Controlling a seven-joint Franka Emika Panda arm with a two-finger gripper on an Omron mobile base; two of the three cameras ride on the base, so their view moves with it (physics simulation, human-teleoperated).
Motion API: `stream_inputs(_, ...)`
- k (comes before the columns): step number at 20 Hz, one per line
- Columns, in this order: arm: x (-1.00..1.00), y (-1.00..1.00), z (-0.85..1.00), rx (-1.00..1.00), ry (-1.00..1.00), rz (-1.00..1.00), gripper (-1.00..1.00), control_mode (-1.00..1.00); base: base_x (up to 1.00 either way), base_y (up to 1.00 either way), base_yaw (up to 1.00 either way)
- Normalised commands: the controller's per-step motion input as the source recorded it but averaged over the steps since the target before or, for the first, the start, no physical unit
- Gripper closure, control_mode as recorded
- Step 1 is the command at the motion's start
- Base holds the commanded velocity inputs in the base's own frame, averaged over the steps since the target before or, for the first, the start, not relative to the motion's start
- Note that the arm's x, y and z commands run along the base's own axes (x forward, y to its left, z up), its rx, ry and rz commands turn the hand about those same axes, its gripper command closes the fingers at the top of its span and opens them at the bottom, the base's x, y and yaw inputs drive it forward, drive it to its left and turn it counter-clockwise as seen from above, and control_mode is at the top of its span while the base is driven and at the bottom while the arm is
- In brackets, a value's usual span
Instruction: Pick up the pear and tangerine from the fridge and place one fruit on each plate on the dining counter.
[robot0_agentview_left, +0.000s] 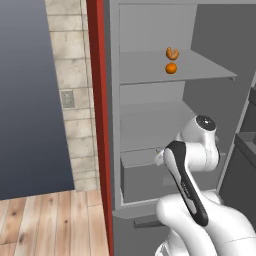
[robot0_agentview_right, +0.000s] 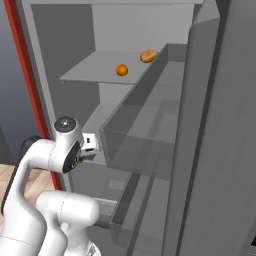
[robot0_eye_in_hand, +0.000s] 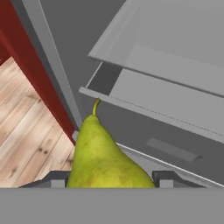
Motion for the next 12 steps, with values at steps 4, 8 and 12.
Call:
stream_inputs(4,0.00,0.00,0.00,0.00,0.00,0.00,1.00,-1.00,0.00,0.00,0.00)
stream_inputs(8,0.00,0.00,0.00,0.00,0.00,0.00,1.00,1.00,-0.18,-0.02,0.00)
stream_inputs(12,0.00,0.00,0.00,0.00,0.00,0.00,1.00,1.00,-0.68,-0.04,0.11)
